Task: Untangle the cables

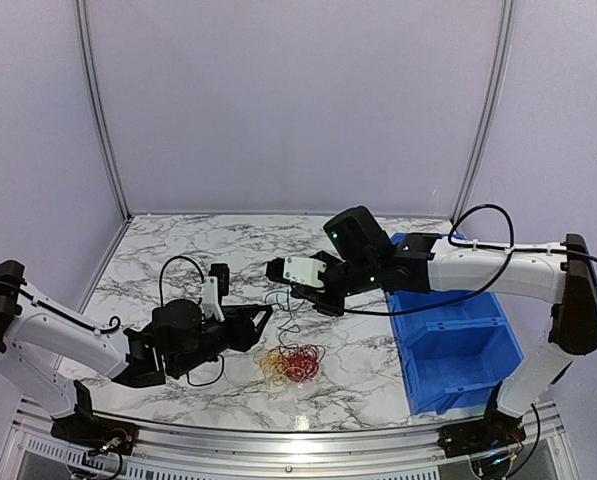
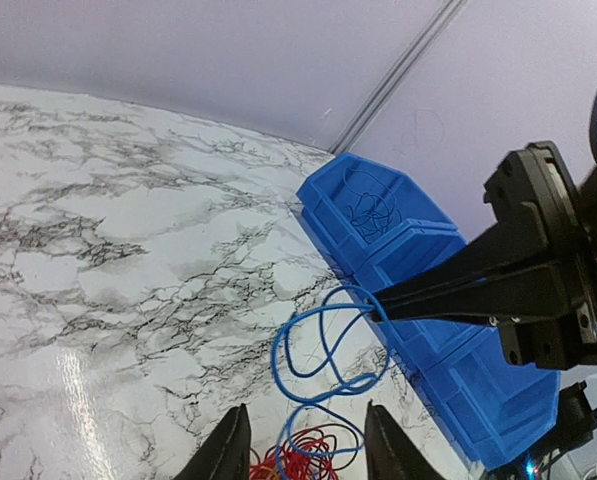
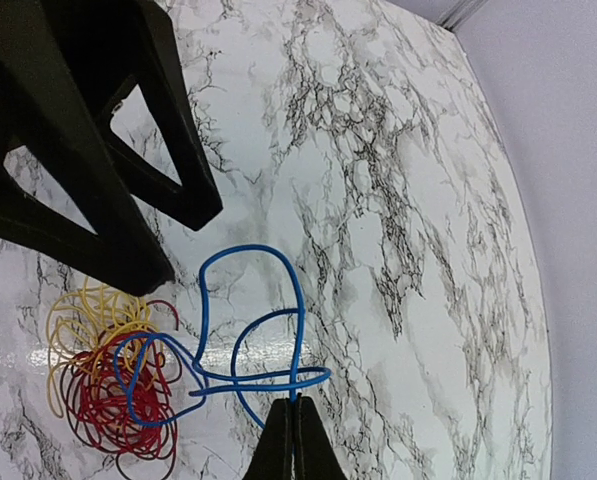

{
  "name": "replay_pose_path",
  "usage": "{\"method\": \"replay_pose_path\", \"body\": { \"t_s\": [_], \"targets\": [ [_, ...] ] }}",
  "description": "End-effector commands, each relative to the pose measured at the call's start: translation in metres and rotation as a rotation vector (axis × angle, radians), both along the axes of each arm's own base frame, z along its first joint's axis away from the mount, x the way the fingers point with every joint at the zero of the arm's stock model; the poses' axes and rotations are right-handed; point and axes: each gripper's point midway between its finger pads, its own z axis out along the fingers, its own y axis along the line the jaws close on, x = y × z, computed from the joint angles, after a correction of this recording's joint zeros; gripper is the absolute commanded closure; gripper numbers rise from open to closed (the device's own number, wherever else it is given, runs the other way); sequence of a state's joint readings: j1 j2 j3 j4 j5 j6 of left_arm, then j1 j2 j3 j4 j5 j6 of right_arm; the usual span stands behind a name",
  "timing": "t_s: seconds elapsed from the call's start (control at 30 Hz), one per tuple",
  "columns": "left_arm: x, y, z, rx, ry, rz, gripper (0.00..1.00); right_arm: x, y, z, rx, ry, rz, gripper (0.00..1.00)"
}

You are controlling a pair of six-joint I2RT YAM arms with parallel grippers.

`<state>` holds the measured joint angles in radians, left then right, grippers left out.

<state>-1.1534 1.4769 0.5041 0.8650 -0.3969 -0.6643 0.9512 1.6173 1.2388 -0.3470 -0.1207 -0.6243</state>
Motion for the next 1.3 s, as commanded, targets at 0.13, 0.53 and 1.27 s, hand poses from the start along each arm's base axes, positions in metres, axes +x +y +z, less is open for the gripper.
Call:
{"method": "replay_pose_path", "body": {
  "t_s": [0.13,0.53,1.27],
  "targets": [
    [-0.016,-0.036,0.007,0.019,-0.046,-0.167,0.54,0.013,0.000,0.014,0.055,-0.005,-0.081,1.00],
    [0.001,-0.046,-0.032,0.024,0.092,-0.075,0.46,0.014,0.000,0.019,0.067,-0.003,-0.086,1.00],
    [0.009,-0.007,-0.047,0.010,0.151,0.018,1.00,0.055,-0.042,0.052,0.137,-0.051,-0.207,1.00]
  ]
}}
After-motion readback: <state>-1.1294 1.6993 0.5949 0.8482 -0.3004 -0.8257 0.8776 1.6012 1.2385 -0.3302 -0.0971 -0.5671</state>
